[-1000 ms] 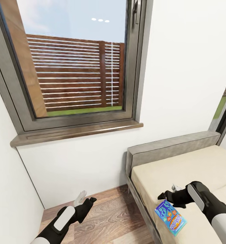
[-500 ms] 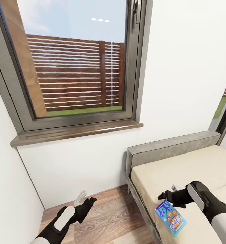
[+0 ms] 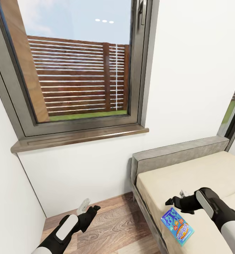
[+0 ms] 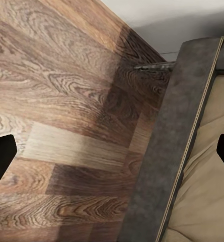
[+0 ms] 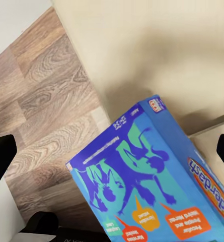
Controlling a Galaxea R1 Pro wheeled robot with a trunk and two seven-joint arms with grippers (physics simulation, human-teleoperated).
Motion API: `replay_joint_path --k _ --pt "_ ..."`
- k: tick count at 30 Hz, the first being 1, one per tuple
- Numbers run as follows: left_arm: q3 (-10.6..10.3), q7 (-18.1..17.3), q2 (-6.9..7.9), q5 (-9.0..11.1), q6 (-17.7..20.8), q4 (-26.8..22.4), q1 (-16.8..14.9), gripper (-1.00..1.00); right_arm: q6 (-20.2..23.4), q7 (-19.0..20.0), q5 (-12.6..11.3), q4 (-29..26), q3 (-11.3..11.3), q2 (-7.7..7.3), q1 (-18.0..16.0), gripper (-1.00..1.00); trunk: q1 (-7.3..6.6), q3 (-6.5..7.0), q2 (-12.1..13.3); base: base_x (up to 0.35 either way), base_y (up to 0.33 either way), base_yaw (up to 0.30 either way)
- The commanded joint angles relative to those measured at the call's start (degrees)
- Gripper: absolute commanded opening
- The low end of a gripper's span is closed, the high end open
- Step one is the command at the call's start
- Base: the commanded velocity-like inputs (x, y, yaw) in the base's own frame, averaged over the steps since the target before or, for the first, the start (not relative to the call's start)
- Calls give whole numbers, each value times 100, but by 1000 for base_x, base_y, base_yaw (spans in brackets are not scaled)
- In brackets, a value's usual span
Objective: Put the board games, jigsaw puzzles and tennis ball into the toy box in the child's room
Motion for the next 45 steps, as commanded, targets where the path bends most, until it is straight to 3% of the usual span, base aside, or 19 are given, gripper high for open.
replay_joint_path --k 1,9,16,24,29,32,34,37,39,45 --pt "-17 51 3 58 3 -11 -2 100 -64 55 58 -3 17 -10 -6 100 -1 -6 -3 0 0 0" --pt "-17 51 -2 56 3 -10 -3 100 -403 40 58 -8 11 -39 -22 100 -1 -6 -3 0 0 0" --pt "-19 49 -4 62 4 -7 -2 100 -836 44 59 -11 -32 -178 -83 100 -1 -6 -3 0 0 0" --pt "-29 -9 -28 61 5 -2 -2 100 -1333 78 59 -96 -293 -373 -126 100 -1 -6 -3 0 0 0" --pt "-152 -303 -91 50 8 44 -5 100 -1550 97 63 -300 -669 -530 -123 100 -1 -6 -3 0 0 0" --pt "-201 -429 -102 49 8 84 -10 100 -1580 101 64 -383 -762 -560 -114 100 -1 -6 -3 0 0 0" --pt "-297 -740 -116 47 11 200 -26 100 -1624 106 67 -585 -925 -609 -91 100 -1 -6 -3 0 0 0" --pt "-336 -920 -120 46 12 270 -37 100 -1639 106 70 -692 -992 -627 -79 100 -1 -6 -3 0 0 0" --pt "-392 -1283 -128 47 11 406 -53 100 -1661 106 79 -890 -1105 -654 -51 100 -1 -6 -3 0 0 0" --pt "-420 -1444 -209 -106 126 317 -216 100 -1500 107 99 -1051 -1266 -593 111 100 -1 -6 -3 0 0 0"
